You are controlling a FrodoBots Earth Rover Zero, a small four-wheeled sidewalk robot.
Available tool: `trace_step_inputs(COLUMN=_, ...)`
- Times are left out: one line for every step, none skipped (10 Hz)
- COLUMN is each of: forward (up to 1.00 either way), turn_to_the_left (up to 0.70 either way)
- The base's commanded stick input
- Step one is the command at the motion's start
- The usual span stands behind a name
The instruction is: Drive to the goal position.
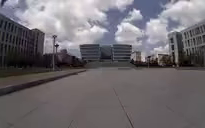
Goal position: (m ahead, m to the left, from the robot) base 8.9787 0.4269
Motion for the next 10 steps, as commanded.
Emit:
trace_step_inputs(forward=0.70, turn_to_the_left=0.00)
trace_step_inputs(forward=0.70, turn_to_the_left=0.00)
trace_step_inputs(forward=0.70, turn_to_the_left=0.00)
trace_step_inputs(forward=0.70, turn_to_the_left=0.00)
trace_step_inputs(forward=0.70, turn_to_the_left=0.00)
trace_step_inputs(forward=0.70, turn_to_the_left=0.00)
trace_step_inputs(forward=0.70, turn_to_the_left=0.00)
trace_step_inputs(forward=0.70, turn_to_the_left=0.00)
trace_step_inputs(forward=0.70, turn_to_the_left=0.00)
trace_step_inputs(forward=0.70, turn_to_the_left=0.00)
